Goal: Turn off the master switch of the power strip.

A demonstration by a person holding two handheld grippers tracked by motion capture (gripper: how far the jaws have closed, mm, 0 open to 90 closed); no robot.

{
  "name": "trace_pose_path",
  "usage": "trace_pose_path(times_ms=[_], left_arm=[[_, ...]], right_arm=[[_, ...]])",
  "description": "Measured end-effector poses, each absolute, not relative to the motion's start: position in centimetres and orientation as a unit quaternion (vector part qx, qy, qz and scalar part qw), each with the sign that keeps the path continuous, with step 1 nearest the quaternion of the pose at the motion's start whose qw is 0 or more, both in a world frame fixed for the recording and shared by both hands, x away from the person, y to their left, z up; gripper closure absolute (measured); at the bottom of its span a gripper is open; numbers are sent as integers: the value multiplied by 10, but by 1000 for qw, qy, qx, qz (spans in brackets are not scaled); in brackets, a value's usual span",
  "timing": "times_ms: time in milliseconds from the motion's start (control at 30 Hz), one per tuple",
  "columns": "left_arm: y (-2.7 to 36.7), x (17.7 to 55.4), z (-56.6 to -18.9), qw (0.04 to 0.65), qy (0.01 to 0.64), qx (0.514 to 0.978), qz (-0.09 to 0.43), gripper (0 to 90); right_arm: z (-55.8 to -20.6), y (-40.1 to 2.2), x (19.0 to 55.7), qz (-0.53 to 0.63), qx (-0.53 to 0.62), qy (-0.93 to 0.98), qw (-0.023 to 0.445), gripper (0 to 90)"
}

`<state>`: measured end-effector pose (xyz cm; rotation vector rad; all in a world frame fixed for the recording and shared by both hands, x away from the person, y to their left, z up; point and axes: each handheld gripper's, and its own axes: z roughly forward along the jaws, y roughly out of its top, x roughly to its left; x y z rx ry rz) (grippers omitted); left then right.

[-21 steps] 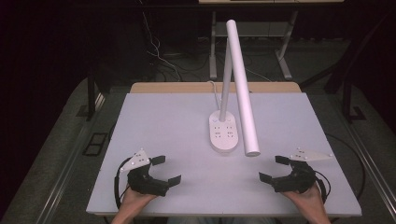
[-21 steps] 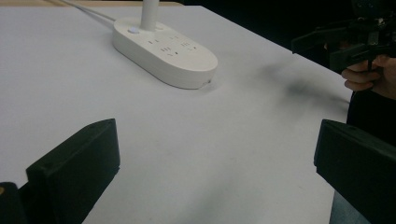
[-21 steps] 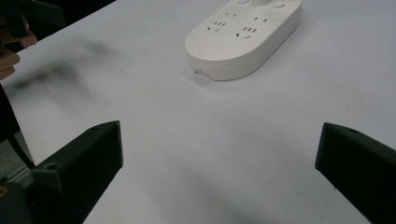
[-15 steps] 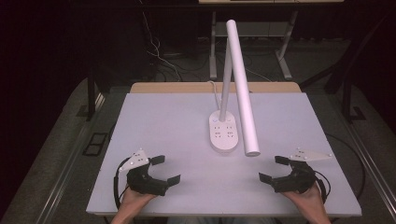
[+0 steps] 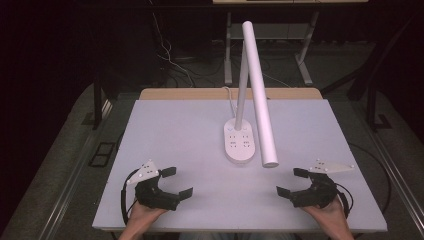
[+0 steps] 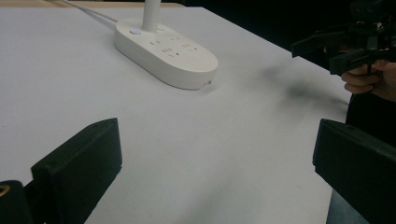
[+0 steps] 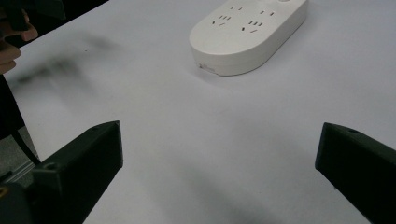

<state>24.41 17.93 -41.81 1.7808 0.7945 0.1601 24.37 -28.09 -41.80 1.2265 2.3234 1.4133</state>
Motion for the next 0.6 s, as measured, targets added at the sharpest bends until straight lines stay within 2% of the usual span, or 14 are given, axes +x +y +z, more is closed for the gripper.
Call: trace_pose_path(times_ms=[600], left_arm=[[177,246,-410,543,332,769,62,8]], right_arm=[[-418,-283,243,470,407,779,77,1]])
